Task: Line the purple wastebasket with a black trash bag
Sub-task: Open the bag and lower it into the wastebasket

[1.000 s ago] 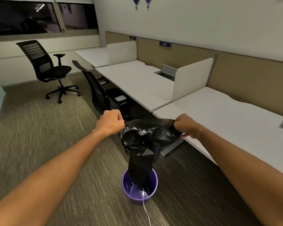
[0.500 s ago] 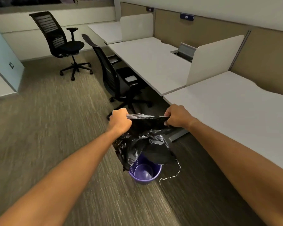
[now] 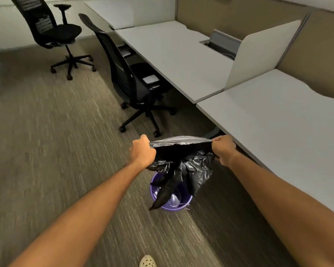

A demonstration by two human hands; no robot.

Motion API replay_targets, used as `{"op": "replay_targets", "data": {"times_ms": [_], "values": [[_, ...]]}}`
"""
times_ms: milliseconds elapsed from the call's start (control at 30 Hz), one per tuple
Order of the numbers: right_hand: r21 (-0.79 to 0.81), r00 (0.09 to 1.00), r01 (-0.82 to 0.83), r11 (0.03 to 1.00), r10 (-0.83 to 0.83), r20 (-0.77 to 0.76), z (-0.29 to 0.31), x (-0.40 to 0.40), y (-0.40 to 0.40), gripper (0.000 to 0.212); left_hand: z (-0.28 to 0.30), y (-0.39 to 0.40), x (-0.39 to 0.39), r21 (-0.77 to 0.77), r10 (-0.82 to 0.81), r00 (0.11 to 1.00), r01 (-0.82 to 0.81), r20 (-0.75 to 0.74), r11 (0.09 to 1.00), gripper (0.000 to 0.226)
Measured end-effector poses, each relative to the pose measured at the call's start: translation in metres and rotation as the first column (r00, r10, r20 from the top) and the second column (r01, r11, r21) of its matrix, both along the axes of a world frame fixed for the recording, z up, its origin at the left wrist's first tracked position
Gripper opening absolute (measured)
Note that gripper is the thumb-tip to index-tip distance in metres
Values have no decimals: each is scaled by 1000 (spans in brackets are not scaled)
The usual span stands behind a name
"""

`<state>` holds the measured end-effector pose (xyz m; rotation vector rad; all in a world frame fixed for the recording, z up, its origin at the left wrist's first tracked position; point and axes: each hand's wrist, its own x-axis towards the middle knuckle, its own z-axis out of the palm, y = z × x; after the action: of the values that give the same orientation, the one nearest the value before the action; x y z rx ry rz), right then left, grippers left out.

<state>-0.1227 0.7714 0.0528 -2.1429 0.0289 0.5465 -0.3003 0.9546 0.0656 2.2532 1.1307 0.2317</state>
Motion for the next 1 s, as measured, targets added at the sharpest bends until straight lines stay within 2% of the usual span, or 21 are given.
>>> {"op": "replay_targets", "data": {"times_ms": [167, 333, 467, 633, 800, 1000], "values": [[-91, 997, 32, 995, -25, 76, -22, -2, 11, 22, -34, 27, 12, 3, -32, 998, 33, -48, 999, 19], [-193, 990, -43, 980, 68, 124, -34, -3, 8, 17, -54, 43, 17, 14, -38, 996, 39, -76, 999, 16], [-254, 985, -121, 960, 147, 87, -41, -3, 8, 7, -61, 43, 16, 11, -57, 990, 59, -133, 998, 15], [-186, 998, -39, 982, 29, -59, -76, 3, 2, 8, -87, 33, 14, 36, -19, 969, 28, -245, 999, 22], [-207, 998, -14, 978, 1, -62, -146, 19, -2, 20, -155, 23, 21, 100, 2, 962, 27, -274, 995, 21], [-263, 996, 34, 964, -55, -70, -272, 34, 2, 24, -284, 21, 26, 97, -25, 946, 59, -324, 993, 24]]}}
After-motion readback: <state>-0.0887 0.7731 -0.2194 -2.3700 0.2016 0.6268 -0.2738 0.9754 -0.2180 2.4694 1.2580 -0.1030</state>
